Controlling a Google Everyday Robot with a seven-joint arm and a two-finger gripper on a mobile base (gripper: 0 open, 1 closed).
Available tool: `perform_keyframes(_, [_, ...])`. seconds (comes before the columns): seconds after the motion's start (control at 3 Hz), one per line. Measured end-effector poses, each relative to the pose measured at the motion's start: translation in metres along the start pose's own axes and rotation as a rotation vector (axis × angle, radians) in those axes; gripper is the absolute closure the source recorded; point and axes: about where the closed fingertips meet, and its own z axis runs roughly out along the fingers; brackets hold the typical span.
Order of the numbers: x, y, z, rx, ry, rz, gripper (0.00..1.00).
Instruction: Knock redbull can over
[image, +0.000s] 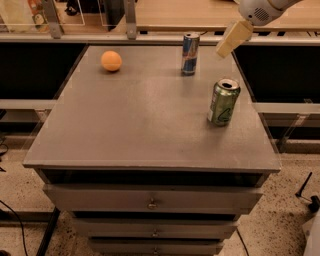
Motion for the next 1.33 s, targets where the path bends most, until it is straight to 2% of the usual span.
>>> perform_keyframes(0.33, [0.002, 0.000, 0.020, -0.024, -0.057, 0.059, 0.00])
perform_keyframes(0.67, [0.008, -0.009, 0.048, -0.020, -0.116, 0.133, 0.00])
perform_keyframes(1.0, [0.015, -0.021, 0.074, 0.005, -0.224, 0.241, 0.00])
perform_keyframes(1.33, [0.020, -0.028, 0.093, 0.031, -0.320, 0.322, 0.00])
